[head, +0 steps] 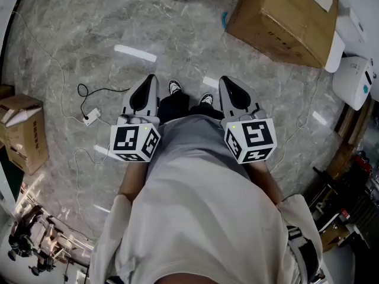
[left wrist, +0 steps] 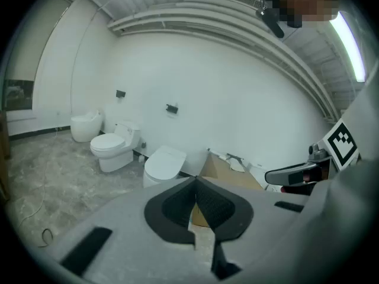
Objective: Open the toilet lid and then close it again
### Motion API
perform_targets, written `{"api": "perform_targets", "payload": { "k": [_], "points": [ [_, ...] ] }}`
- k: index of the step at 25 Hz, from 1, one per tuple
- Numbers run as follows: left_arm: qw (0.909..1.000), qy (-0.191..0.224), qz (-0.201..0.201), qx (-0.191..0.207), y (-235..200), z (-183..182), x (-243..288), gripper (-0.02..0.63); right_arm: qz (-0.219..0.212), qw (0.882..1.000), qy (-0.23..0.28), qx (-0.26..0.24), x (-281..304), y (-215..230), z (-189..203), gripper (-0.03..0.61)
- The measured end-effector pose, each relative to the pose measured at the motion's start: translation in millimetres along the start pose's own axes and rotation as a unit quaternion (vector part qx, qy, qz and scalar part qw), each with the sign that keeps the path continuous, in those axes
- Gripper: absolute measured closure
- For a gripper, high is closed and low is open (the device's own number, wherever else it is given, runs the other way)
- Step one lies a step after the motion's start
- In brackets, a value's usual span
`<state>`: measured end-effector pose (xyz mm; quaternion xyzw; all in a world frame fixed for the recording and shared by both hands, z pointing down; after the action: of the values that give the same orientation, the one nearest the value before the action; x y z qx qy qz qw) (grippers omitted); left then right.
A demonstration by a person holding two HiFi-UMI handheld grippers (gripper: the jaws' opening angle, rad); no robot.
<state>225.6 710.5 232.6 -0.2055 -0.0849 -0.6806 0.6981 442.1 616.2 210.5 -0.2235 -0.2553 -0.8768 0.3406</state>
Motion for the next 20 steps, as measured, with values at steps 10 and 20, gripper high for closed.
{"api": "perform_targets", "payload": {
  "k": [10,20],
  "points": [
    [0.9995,0.018,0.019,0.020,-19,-15,-14,0.611,-0.023,0.999,0.033,0.019,1,-30,-11,0.569],
    [0.9994,0.017,0.023,0.020,-32,-15,-15,0.611,-0.072,0.997,0.013,0.014,16,-49,-14,0.568]
  ]
}}
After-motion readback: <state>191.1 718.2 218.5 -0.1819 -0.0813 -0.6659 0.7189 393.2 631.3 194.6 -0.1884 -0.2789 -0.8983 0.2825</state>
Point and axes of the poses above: the fingertips, and each gripper's own axes: x forward along the fingers, y to its right, z out of its underside, the point moved 8 cm from there along -x, backward along the fingers, and after that the axes turned 9 degrees about x, right-handed, at the moved point
